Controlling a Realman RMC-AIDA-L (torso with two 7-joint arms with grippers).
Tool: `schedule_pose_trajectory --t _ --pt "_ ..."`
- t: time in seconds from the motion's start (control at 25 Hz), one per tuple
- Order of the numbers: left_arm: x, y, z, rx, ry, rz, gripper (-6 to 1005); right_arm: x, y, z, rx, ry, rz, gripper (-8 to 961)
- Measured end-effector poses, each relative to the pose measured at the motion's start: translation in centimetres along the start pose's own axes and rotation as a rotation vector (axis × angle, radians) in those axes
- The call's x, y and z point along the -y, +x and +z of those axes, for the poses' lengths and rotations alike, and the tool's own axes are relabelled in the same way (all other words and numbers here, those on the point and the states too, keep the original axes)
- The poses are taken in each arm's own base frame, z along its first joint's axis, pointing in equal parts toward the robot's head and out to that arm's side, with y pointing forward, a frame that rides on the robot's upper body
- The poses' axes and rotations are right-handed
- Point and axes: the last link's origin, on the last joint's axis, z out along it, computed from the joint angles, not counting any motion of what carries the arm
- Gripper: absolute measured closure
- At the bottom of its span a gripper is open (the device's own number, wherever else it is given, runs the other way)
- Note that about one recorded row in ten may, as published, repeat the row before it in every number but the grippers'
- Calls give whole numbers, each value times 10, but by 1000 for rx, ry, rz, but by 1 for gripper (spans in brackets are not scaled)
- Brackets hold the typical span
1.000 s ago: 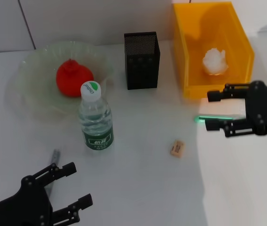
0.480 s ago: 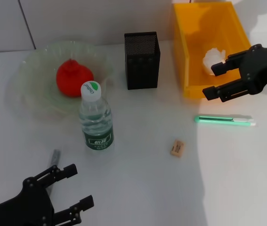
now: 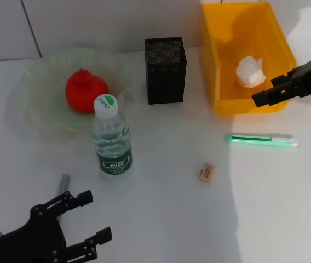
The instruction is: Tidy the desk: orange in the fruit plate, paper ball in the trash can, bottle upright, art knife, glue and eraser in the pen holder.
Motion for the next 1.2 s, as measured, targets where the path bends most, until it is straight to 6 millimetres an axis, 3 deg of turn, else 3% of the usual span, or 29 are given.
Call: schedule_pose_trajectory --t 0.76,1.2 --pt "1 -2 9 32 -25 23 184 12 9 -3 -154 147 -130 209" --pt "-1 -4 9 30 -21 19 184 7 -1 29 -306 176 -386 209"
